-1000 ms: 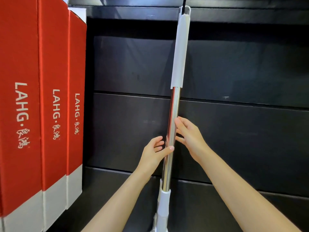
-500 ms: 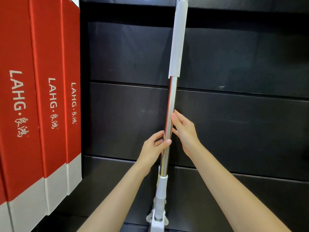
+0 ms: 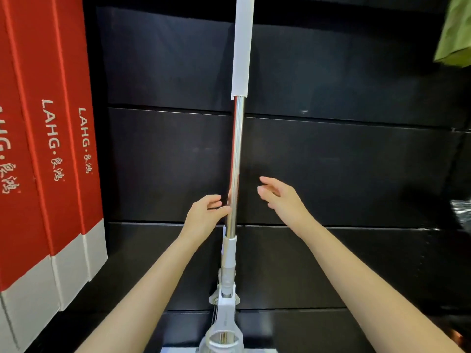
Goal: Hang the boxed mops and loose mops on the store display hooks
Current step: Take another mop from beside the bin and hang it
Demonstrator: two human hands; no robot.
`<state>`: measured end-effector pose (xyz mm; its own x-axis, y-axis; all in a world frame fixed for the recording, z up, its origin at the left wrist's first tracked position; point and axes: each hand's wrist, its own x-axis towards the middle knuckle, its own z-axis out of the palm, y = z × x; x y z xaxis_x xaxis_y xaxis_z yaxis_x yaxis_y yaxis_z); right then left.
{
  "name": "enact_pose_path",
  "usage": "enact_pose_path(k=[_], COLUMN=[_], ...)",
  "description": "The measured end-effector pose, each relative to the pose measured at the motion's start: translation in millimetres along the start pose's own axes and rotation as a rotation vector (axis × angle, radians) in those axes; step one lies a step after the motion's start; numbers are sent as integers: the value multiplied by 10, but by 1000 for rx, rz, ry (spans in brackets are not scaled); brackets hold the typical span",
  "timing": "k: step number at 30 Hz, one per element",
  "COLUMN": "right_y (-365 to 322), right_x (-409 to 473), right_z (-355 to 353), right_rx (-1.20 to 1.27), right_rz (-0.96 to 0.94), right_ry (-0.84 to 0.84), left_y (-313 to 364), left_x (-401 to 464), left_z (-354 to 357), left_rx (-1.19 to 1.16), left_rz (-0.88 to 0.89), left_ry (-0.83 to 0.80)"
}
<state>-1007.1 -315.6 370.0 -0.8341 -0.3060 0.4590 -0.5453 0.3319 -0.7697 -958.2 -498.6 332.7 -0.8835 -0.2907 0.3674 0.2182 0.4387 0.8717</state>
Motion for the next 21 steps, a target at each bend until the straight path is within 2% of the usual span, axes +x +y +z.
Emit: enact_pose_path(k=[5,10,15,19,21], right_y=[384,809,1150,1269,1294], right_x=[-588,-1504,-2731,-3908,-4521], right_z=[-222,-283,-427,-680,-802], right_rx=[-145,-256,-376,-532,-568], right_rz=[96,281,488,669,784], right_ry=[45,46,38,32,86], left_y=[-336,-615,-862,-845,-744], left_x=[-476,-1057,-1725,-2379,-2736], left_z=[-30,272,921,1499,1812], left_rx=[47,19,13,107,140], left_rz=[30,-13,-80,-42,6], left_ry=[-50,-266,-644,-966,-1134])
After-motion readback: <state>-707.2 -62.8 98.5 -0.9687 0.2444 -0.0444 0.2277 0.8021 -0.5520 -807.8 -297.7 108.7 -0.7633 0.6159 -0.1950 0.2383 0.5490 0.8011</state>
